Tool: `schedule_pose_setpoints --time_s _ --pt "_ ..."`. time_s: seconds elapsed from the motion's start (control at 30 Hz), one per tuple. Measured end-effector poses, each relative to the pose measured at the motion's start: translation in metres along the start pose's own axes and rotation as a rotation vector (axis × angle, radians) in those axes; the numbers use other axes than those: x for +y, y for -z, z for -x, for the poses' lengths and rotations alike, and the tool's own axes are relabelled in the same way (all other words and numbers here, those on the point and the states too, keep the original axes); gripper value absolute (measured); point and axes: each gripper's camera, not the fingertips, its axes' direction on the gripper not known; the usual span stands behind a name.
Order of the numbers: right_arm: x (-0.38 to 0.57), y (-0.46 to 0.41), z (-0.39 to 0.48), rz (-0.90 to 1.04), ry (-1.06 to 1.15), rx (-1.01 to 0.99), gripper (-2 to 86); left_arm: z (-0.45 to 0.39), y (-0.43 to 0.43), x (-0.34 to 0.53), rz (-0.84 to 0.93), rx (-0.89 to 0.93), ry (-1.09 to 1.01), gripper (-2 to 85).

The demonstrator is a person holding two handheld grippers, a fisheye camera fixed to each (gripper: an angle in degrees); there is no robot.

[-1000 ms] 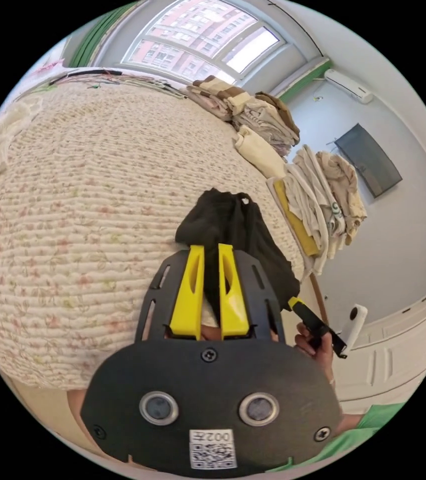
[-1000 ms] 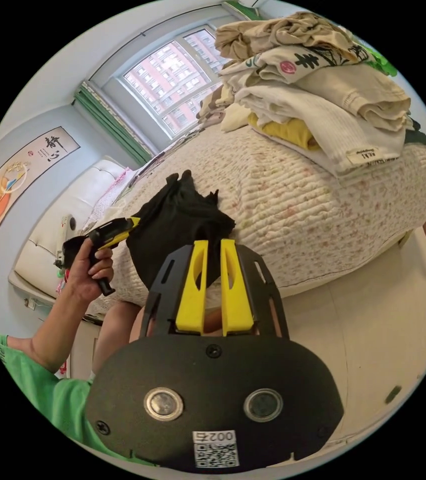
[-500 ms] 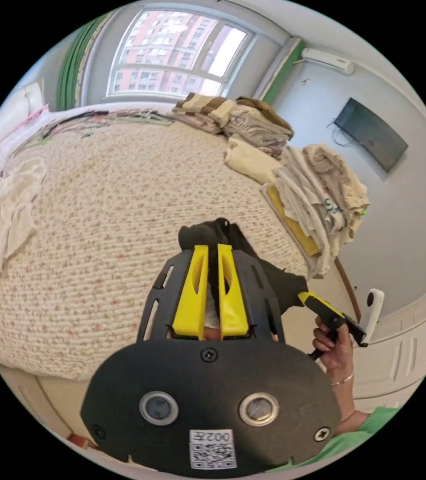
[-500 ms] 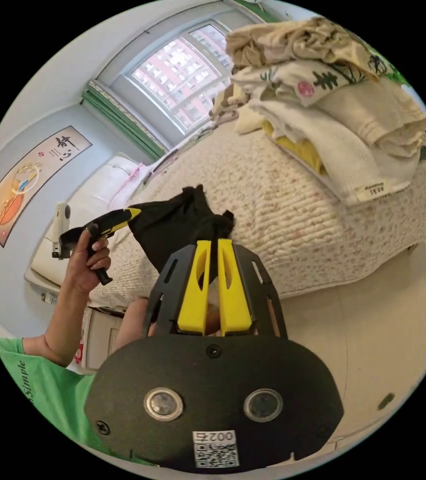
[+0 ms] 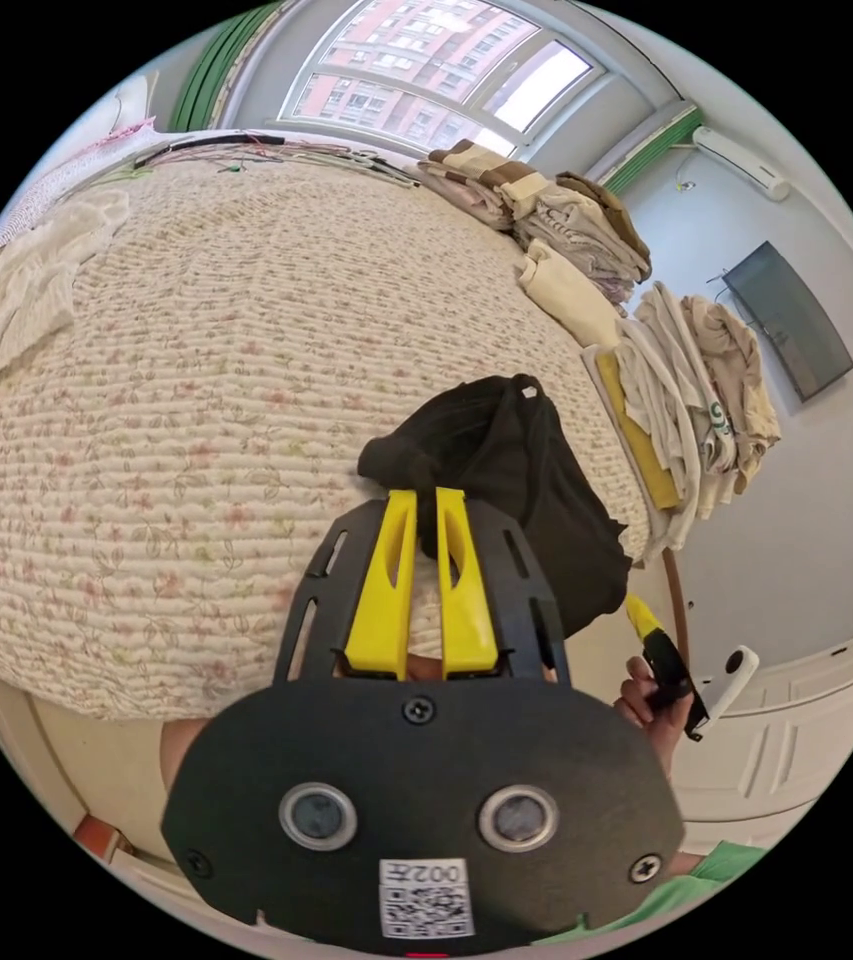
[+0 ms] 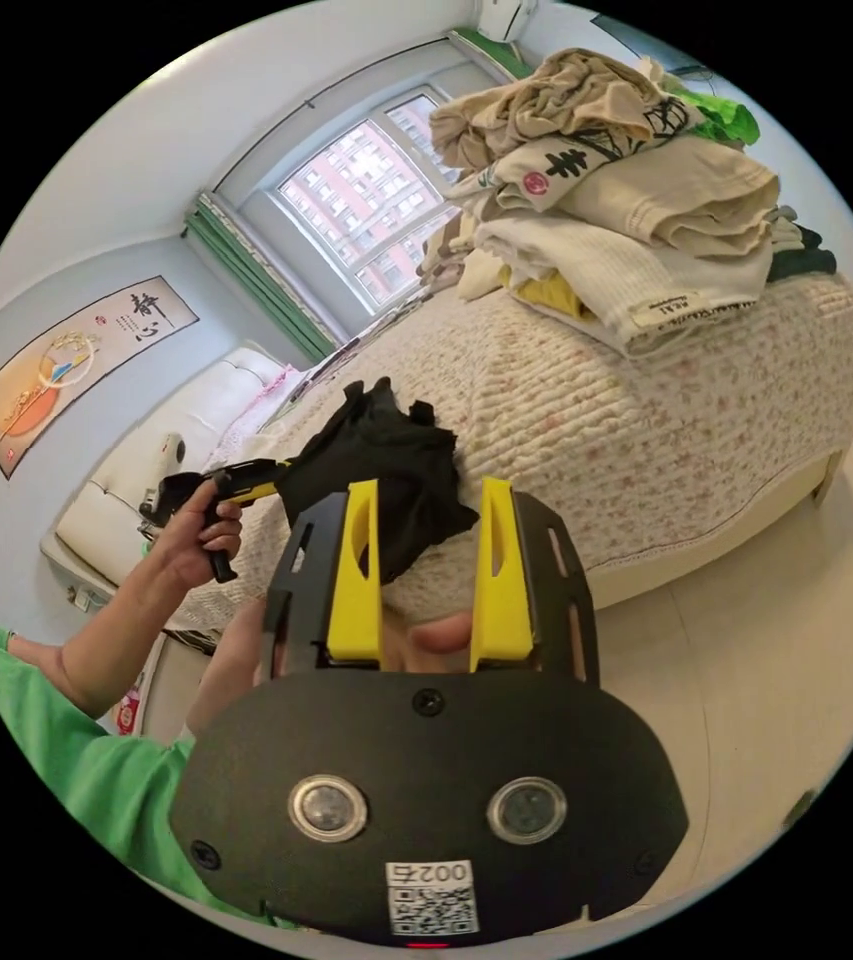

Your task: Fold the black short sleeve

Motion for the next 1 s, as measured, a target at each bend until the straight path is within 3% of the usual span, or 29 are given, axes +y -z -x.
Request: schedule_pose_setpoints --time_s 0.2,0.33,0.43,0.7,1.0 --pt "-0.004 -0.051 0.025 0.074 -0.006 -0.033 15.5 -0.001 0.0 0.007 0.002 0.032 0.015 3.1" --pt "0.007 -0.069 0.061 0.082 0.048 -0.009 6.3 -0.004 0.001 0.012 0.003 0.032 0.017 3.1" --pt "0.014 -0.069 0.078 0.074 0.109 -0.011 5.4 -0.005 0.005 0.017 0.001 0.024 0.019 2.9" --pt "-0.017 -0.014 0.085 -0.028 0.094 0.031 5.1 -0.032 0.028 0.033 -0.034 0.107 -0.027 1.1" --pt "-0.089 0.06 0.141 -0.186 0.274 0.189 5.1 -0.159 0.1 0.019 -0.162 0.228 -0.297 -1.2"
